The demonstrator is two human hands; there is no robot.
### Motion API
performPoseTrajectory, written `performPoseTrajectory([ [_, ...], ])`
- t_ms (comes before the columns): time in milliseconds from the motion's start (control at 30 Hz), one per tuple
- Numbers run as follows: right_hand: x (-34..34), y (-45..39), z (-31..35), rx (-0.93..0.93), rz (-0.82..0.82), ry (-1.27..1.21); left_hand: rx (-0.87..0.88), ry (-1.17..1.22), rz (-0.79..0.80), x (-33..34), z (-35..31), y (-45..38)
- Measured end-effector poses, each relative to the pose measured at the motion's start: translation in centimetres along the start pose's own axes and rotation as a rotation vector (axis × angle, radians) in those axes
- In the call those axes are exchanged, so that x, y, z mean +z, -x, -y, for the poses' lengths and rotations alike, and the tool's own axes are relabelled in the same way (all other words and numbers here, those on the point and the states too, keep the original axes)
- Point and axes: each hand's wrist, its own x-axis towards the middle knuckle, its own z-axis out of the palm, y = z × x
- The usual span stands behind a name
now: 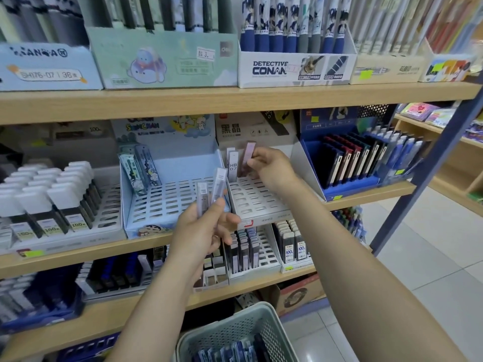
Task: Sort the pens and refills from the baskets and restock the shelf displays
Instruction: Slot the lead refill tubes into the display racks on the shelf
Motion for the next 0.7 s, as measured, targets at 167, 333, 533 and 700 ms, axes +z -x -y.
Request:
performPoseTrajectory([
  [167,0.5,0.1,0.2,0.033,-0.041,-0.034,0.000,-0.012,0.000,-0.2,-0.1,0.1],
  [333,0.6,0.1,0.2,0.097,-0.079,0.036,0.002,-0.028,-0.009,-0.6,-0.1,0.1],
  [533,-0.2,2.5,1.5,-0.038,-0.262,0.011,0.012,0.033,-0.026,-1.0,-0.4,0.2],
  [700,-0.8,6.0,4.8,-0.018,0.287,-0.166,0.015,0.131,-0.055,-0.6,-1.0,0.7],
])
